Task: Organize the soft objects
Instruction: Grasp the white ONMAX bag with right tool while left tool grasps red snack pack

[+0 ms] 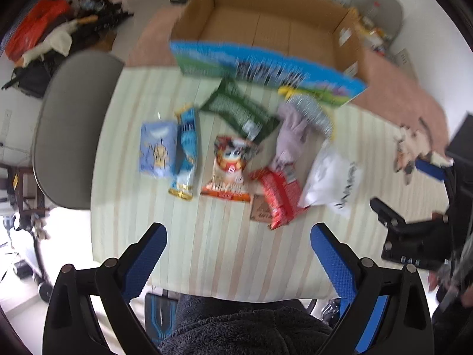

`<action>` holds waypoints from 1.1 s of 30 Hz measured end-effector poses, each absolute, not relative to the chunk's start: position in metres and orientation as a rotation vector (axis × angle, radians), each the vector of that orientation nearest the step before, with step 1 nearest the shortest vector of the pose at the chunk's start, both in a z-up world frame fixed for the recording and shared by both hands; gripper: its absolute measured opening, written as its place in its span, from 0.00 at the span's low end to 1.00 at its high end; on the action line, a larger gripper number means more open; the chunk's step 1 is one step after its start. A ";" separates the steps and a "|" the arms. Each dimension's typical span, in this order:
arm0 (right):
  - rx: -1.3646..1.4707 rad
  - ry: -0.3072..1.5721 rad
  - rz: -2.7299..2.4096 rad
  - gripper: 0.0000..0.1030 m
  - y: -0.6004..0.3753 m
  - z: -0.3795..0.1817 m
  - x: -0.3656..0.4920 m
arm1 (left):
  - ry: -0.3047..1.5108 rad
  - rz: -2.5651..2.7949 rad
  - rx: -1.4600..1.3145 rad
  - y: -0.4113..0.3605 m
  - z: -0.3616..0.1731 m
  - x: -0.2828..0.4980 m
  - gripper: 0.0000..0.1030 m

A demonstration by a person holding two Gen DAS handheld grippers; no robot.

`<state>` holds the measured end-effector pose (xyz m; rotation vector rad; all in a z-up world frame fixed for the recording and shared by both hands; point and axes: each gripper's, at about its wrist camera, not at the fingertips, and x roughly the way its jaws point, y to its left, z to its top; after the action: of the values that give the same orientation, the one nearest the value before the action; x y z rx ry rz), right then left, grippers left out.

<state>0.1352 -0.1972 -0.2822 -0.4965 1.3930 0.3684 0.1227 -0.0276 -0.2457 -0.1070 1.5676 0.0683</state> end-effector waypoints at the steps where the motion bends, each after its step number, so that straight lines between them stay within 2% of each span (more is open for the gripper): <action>1: -0.530 1.416 0.429 1.00 -0.193 -0.307 0.143 | 1.592 0.071 -0.102 -0.030 -0.259 0.122 0.97; 7: -0.824 1.512 0.701 1.00 -0.161 -0.403 0.157 | 1.681 0.128 -0.083 -0.037 -0.312 0.116 0.97; 13: -0.889 1.590 0.793 1.00 -0.136 -0.435 0.152 | 1.715 0.148 -0.095 -0.043 -0.337 0.119 0.97; 17: -0.673 1.726 0.637 1.00 -0.154 -0.448 0.174 | 1.715 0.145 -0.092 -0.052 -0.342 0.127 0.97; 21: -0.250 1.860 0.305 1.00 -0.221 -0.455 0.199 | 1.734 0.115 -0.080 -0.067 -0.353 0.138 0.97; 25: 0.014 1.845 0.168 1.00 -0.269 -0.452 0.200 | 1.796 0.089 -0.089 -0.086 -0.384 0.153 0.97; 29: 0.007 1.783 0.203 1.00 -0.272 -0.436 0.200 | 1.853 0.087 -0.173 -0.099 -0.424 0.171 0.96; 30: -0.013 1.784 0.209 1.00 -0.272 -0.433 0.201 | 1.863 0.098 -0.188 -0.101 -0.431 0.174 0.88; 31: -0.025 1.787 0.212 1.00 -0.273 -0.429 0.202 | 1.873 0.111 -0.199 -0.102 -0.438 0.176 0.70; 33: -0.039 1.800 0.220 1.00 -0.264 -0.438 0.202 | 1.879 0.120 -0.194 -0.107 -0.445 0.178 0.60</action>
<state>0.2024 -0.2640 -0.4384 -0.0388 1.7998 0.2203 0.1777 -0.1075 -0.4453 -0.1940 1.8792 0.1197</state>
